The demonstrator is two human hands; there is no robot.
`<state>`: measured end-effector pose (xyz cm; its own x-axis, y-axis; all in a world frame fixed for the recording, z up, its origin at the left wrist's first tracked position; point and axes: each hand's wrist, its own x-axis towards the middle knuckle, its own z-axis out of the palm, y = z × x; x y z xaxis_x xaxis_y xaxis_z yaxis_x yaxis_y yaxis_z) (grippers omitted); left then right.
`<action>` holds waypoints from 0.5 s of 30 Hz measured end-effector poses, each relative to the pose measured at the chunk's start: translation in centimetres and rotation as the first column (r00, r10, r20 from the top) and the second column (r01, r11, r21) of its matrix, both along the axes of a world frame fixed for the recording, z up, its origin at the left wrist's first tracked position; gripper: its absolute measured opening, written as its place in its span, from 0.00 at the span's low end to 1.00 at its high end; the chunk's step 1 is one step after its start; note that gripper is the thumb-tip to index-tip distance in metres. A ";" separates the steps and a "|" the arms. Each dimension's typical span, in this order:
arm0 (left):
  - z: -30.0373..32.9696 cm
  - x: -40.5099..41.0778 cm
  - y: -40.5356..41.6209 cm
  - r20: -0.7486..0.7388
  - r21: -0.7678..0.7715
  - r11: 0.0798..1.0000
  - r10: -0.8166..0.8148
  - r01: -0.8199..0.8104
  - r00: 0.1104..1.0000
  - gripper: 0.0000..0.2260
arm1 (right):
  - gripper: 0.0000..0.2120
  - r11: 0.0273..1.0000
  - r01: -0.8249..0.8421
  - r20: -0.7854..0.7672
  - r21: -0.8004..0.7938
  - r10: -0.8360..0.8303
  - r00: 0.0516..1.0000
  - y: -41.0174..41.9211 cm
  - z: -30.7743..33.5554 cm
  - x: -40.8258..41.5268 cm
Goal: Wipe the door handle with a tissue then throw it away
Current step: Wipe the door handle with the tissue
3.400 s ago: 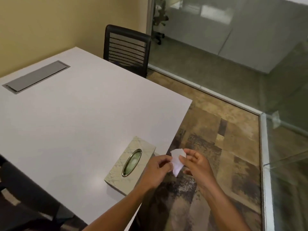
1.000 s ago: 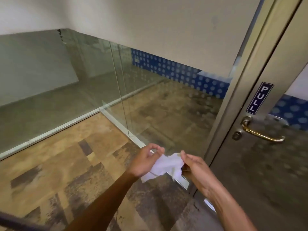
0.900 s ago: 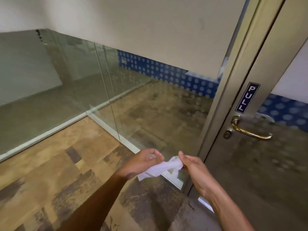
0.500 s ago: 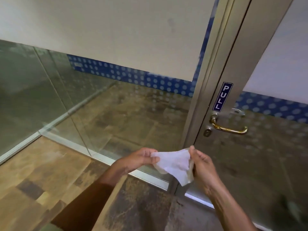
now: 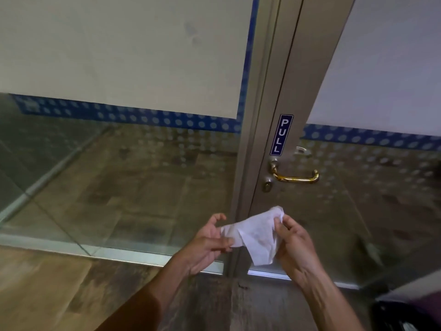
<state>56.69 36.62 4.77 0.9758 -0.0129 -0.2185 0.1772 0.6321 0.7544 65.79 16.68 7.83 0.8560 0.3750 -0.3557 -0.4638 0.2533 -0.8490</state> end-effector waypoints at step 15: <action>1.2 9.8 -5.0 0.034 0.137 0.918 0.372 -0.373 0.928 0.08 | 0.12 0.982 0.184 -0.072 -0.030 -0.186 0.980 -5.4 0.8 6.7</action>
